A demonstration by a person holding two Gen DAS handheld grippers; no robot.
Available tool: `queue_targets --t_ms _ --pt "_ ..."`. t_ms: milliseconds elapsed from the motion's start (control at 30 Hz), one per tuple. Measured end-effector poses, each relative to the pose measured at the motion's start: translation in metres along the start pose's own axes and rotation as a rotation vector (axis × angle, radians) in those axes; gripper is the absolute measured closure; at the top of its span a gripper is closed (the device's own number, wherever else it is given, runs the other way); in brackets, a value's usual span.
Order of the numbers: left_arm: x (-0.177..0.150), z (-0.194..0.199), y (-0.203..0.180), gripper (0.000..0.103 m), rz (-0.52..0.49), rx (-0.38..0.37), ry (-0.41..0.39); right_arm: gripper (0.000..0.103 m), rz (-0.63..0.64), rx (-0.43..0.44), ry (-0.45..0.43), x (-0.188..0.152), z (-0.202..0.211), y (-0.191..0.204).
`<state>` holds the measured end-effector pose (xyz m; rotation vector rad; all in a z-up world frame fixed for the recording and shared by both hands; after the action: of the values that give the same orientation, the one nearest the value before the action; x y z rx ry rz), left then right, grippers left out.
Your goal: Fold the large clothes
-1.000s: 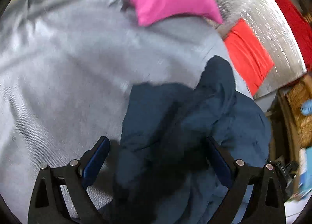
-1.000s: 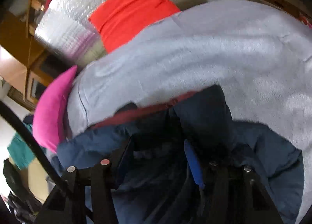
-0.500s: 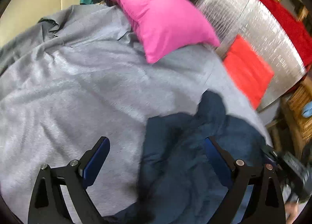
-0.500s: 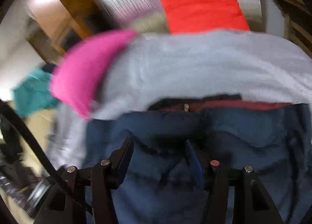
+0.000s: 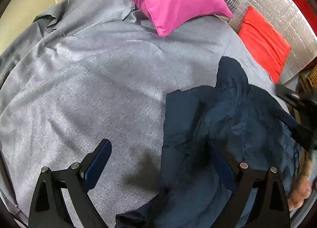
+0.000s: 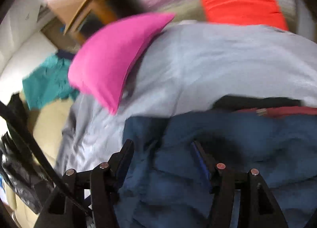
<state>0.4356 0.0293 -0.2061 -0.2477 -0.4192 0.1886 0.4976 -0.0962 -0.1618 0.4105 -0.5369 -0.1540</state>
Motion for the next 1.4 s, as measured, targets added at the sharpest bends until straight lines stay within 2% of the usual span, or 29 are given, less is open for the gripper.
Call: queue_targets --t_ms 100,200,267,333,433,500,600,633,667,700,733,767,800,867,967,1033,1100,1167,1200,1233,1333,1400 --pt "0.000 -0.002 0.003 0.006 -0.002 0.002 0.014 0.042 -0.034 -0.096 0.109 -0.012 -0.051 -0.009" --pt "0.003 -0.002 0.001 0.006 -0.009 0.014 0.015 0.044 -0.064 -0.047 0.082 -0.016 -0.039 -0.017" --pt "0.004 -0.001 -0.001 0.006 -0.027 0.039 0.000 0.044 -0.103 0.012 0.029 -0.021 -0.004 -0.028" --pt "0.003 0.002 -0.006 0.006 -0.050 0.067 -0.011 0.044 -0.112 0.019 -0.071 -0.018 0.039 -0.046" --pt "0.001 0.006 -0.013 0.006 -0.066 0.071 -0.030 0.044 -0.131 -0.055 -0.177 -0.029 0.101 -0.088" --pt "0.000 0.005 -0.016 0.006 -0.076 0.072 -0.026 0.044 -0.189 -0.114 -0.180 -0.048 0.130 -0.135" --pt "-0.003 -0.004 -0.017 0.006 -0.076 0.099 -0.004 0.045 -0.358 -0.199 -0.186 -0.080 0.154 -0.216" --pt "-0.004 -0.007 -0.017 0.006 -0.071 0.101 0.005 0.051 -0.403 -0.202 -0.183 -0.090 0.157 -0.237" --pt "-0.004 -0.010 -0.017 0.006 -0.067 0.098 0.014 0.075 -0.465 -0.164 -0.174 -0.103 0.158 -0.262" --pt "-0.005 -0.012 -0.017 0.006 -0.067 0.099 0.019 0.085 -0.535 -0.096 -0.182 -0.115 0.163 -0.281" --pt "-0.005 -0.011 -0.017 0.006 -0.069 0.105 0.015 0.084 -0.575 -0.044 -0.207 -0.121 0.170 -0.288" --pt "-0.005 -0.009 -0.018 0.006 -0.074 0.111 0.006 0.082 -0.597 0.015 -0.261 -0.129 0.185 -0.291" --pt "-0.005 -0.006 -0.019 0.006 -0.082 0.114 -0.004 0.078 -0.576 0.023 -0.303 -0.133 0.197 -0.289" --pt "-0.004 0.008 -0.025 0.006 -0.110 0.095 -0.047 0.077 -0.515 0.028 -0.343 -0.138 0.217 -0.278" --pt "-0.006 0.026 -0.033 0.006 -0.141 0.024 -0.093 0.077 -0.460 0.094 -0.322 -0.144 0.230 -0.259" --pt "-0.010 0.029 -0.037 0.006 -0.170 -0.007 -0.081 0.070 -0.415 0.085 -0.296 -0.154 0.235 -0.247" --pt "-0.014 0.023 -0.037 0.006 -0.187 0.019 -0.054 0.051 -0.394 0.064 -0.227 -0.166 0.224 -0.236" --pt "-0.018 0.008 -0.035 0.006 -0.199 0.061 -0.001 0.049 -0.386 0.009 -0.163 -0.176 0.207 -0.235" --pt "-0.022 -0.004 -0.031 0.006 -0.202 0.085 0.050 0.049 -0.377 -0.021 -0.135 -0.179 0.196 -0.237" --pt "-0.023 -0.011 -0.029 0.005 -0.190 0.075 0.070 0.049 -0.373 -0.025 -0.117 -0.179 0.189 -0.238" --pt "-0.021 -0.006 -0.021 0.005 -0.144 0.037 0.070 0.049 -0.380 -0.013 -0.135 -0.176 0.198 -0.234" --pt "-0.018 0.006 -0.021 0.005 -0.163 0.032 0.025 0.049 -0.383 0.012 -0.190 -0.174 0.211 -0.233"
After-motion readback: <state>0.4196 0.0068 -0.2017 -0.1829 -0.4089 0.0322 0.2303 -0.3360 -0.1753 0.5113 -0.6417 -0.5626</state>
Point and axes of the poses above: each gripper's, at about its wrist camera, not at the fingertips, and z roughly against the way its jaws point, y to its left, x to its top, the point moved 4 cm from there along -z, roughly the way its jaws point, and after that the axes turned 3 degrees about y, right-handed, at the moved point
